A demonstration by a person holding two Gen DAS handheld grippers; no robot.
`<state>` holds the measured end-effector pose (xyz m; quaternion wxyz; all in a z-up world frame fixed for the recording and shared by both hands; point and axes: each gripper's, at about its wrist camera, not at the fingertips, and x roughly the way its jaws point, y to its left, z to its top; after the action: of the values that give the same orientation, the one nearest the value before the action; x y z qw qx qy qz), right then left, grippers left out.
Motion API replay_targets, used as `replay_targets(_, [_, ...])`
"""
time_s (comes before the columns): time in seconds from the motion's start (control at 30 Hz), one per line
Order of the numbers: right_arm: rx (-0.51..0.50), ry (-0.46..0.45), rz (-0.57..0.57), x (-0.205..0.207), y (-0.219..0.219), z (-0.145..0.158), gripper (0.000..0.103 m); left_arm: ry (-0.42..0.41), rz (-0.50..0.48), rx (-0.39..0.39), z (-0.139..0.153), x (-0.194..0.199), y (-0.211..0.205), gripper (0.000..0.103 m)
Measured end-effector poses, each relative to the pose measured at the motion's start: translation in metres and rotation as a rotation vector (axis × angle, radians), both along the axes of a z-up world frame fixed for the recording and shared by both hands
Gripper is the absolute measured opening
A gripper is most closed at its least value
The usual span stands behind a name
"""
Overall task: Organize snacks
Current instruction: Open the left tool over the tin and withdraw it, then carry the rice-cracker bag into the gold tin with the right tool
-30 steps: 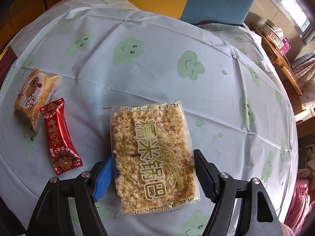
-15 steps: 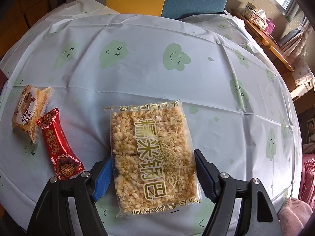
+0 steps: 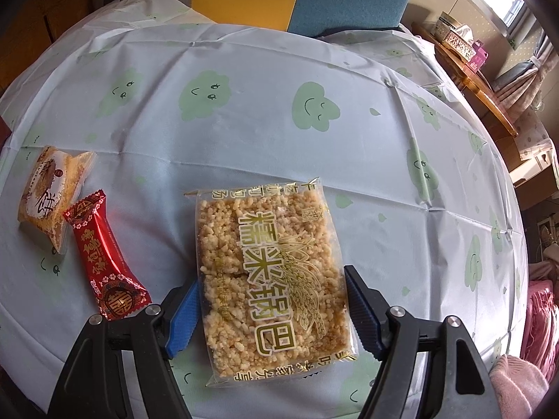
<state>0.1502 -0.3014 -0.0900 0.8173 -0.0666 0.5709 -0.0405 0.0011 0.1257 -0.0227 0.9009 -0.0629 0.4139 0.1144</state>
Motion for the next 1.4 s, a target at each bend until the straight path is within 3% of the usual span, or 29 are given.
replay_targets(0.37, [0.073,0.032,-0.087,0.000,-0.007,0.006,0.076,-0.027,0.035,-0.014,0.001,-0.005,0.017,0.037])
replay_targets(0.63, [0.120,-0.080,-0.096,-0.012,0.010,0.043,0.076,-0.029,0.041,-0.017,0.001,-0.006,0.019,0.037])
replay_targets(0.93, [0.248,-0.136,0.073,-0.015,0.080,0.078,0.076,-0.033,0.069,-0.007,0.003,-0.009,0.026,0.037])
replay_targets(1.4, [0.459,-0.075,0.435,-0.030,0.247,0.105,0.076,-0.027,0.136,-0.002,0.004,-0.014,0.050,0.037])
